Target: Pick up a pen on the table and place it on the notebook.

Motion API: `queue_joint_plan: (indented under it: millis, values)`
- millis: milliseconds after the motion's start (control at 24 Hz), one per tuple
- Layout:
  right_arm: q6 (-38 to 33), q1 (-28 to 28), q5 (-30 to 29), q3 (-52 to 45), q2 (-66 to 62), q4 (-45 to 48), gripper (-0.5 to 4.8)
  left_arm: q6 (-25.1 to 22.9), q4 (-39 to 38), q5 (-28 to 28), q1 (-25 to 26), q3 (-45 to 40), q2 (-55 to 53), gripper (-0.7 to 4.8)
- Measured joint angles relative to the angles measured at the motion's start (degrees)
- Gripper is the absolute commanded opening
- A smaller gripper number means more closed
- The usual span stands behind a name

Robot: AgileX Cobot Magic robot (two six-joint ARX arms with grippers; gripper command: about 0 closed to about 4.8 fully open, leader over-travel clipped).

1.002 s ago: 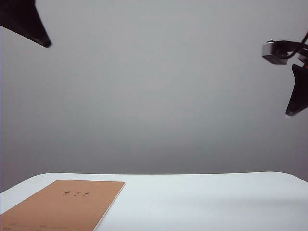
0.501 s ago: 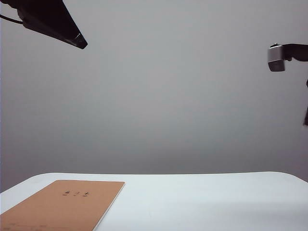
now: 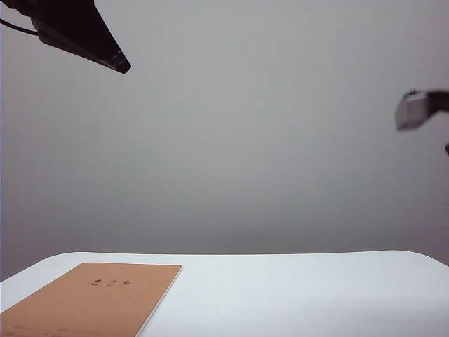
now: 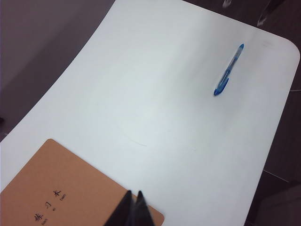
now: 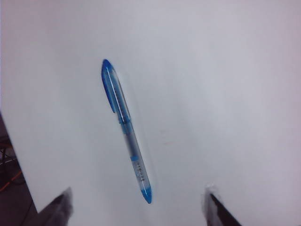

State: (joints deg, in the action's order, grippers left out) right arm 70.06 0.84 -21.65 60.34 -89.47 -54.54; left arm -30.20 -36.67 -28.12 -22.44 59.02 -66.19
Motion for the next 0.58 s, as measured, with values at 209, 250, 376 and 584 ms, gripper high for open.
queue_joint_plan:
  millis: [209,250,376,584]
  values:
    - [0.8,-0.4,0.5,-1.3,-5.7,3.7,3.92,0.0,0.0,-0.3,0.0,0.0,-0.7,-0.06]
    - [0.8,-0.8,0.7,-1.3,-6.3,4.5,3.92,0.0,0.0,-0.3,0.0,0.0,-0.7,-0.06]
    - [1.8,-1.4,1.2,-1.2,-7.3,5.7,3.92,0.0,0.0,-0.3,0.0,0.0,-0.7,-0.05]
    - [3.6,-1.6,2.6,-1.2,-11.4,7.2,3.92,0.0,2.2,-0.4,0.0,0.0,-0.7,-0.05]
